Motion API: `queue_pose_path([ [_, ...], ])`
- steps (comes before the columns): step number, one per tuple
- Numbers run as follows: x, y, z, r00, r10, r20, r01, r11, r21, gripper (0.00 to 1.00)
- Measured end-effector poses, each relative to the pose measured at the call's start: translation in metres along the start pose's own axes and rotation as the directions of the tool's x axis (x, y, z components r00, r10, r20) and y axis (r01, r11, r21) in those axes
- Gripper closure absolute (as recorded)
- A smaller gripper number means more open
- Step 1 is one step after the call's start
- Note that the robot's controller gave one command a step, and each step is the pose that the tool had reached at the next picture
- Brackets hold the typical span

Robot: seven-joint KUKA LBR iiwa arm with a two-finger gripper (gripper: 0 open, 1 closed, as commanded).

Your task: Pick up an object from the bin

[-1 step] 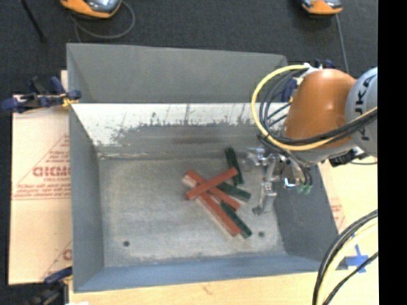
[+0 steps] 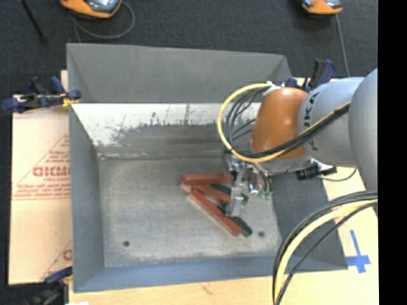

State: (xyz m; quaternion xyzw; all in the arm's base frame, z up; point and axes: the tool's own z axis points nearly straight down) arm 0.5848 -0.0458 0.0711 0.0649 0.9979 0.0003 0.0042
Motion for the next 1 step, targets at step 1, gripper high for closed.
queue_pose_path([
  [1,-0.0061,-0.0003,-0.0095,1.0,-0.002,0.02,0.002,1.0,0.0,1.0],
])
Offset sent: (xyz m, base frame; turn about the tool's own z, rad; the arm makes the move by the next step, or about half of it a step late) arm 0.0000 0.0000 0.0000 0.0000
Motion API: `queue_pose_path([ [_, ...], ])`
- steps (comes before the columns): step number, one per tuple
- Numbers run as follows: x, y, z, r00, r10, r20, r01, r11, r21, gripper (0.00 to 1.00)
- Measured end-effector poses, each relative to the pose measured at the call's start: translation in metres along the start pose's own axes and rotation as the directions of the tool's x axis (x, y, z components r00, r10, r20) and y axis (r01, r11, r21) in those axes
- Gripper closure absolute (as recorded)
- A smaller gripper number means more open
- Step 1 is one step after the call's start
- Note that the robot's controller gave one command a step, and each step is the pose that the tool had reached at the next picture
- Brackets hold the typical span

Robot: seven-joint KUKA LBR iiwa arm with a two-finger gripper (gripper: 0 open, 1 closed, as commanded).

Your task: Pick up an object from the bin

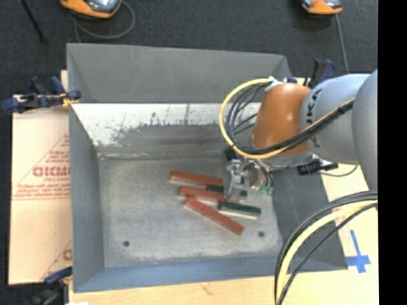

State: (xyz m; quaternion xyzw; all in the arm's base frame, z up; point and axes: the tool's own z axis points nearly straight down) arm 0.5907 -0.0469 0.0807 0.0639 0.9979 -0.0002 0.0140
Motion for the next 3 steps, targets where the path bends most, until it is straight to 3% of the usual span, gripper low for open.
queue_pose_path([
  [1,0.006,0.0,0.008,1.0,-0.002,-0.018,0.002,1.0,0.002,0.0],
  [2,-0.023,0.058,0.009,0.999,-0.05,-0.019,0.05,0.999,-0.001,0.0],
  [3,-0.024,0.055,0.006,0.999,-0.047,-0.014,0.047,0.999,-0.001,1.0],
])
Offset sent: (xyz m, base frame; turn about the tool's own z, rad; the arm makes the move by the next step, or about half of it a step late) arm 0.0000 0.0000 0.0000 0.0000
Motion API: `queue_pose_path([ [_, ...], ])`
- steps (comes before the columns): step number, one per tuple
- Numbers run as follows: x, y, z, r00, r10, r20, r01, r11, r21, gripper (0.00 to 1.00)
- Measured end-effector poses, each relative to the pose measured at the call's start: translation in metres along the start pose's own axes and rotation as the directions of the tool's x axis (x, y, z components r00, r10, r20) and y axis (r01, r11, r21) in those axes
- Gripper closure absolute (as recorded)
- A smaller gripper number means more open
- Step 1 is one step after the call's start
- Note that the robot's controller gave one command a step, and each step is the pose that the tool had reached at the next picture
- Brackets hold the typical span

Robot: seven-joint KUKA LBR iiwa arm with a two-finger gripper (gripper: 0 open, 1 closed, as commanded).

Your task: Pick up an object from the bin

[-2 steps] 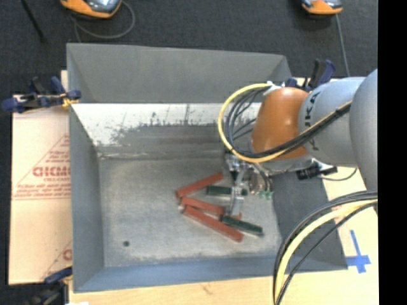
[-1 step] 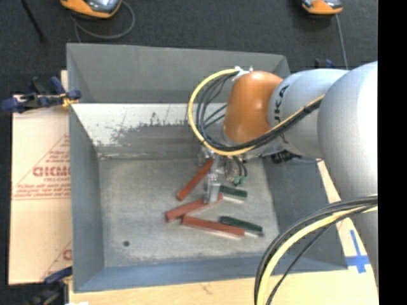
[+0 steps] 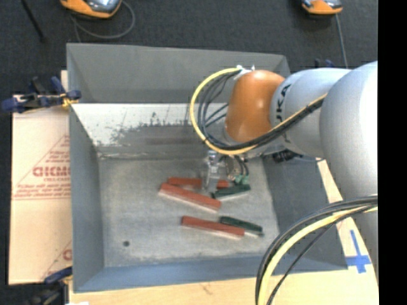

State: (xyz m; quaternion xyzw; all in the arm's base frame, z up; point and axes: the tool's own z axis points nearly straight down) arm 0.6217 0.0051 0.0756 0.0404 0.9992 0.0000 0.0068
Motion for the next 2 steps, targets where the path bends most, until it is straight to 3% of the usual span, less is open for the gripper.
queue_pose_path([
  [1,0.0028,-0.0003,0.004,1.0,-0.001,-0.008,0.001,1.0,0.001,0.0],
  [2,0.003,-0.0004,0.0041,1.0,-0.002,-0.008,0.002,1.0,0.002,1.0],
])
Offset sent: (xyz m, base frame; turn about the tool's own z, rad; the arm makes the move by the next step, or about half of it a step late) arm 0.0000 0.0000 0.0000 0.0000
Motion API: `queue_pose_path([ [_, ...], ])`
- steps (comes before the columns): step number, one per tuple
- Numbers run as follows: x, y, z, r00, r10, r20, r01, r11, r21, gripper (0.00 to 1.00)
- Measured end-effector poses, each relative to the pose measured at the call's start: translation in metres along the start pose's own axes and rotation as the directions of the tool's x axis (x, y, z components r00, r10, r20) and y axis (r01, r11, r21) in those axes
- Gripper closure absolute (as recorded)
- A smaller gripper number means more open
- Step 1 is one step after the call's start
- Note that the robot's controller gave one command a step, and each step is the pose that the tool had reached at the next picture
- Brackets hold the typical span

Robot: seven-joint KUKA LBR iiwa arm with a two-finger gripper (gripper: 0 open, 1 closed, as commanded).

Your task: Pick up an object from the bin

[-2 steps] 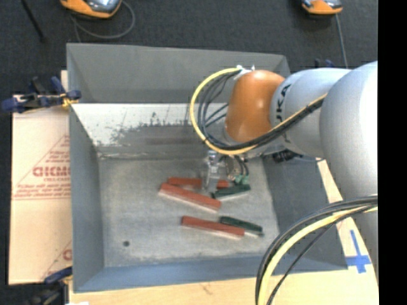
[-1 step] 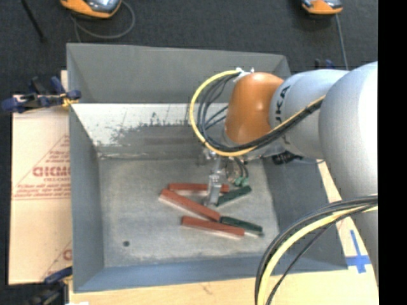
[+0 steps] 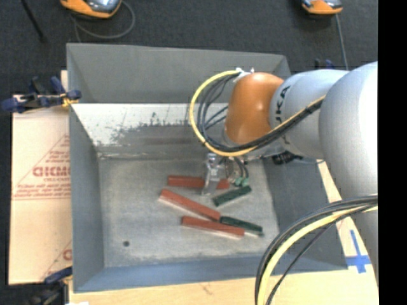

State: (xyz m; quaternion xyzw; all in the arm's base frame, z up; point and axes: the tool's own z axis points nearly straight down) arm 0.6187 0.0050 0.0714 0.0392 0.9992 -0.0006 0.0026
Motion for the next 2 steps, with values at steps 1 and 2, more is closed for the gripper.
queue_pose_path([
  [1,0.021,-0.011,-0.124,0.996,-0.092,0.007,0.092,0.996,0.0,1.0],
  [2,0.019,-0.015,-0.226,0.99,-0.141,0.009,0.141,0.99,0.001,1.0],
])
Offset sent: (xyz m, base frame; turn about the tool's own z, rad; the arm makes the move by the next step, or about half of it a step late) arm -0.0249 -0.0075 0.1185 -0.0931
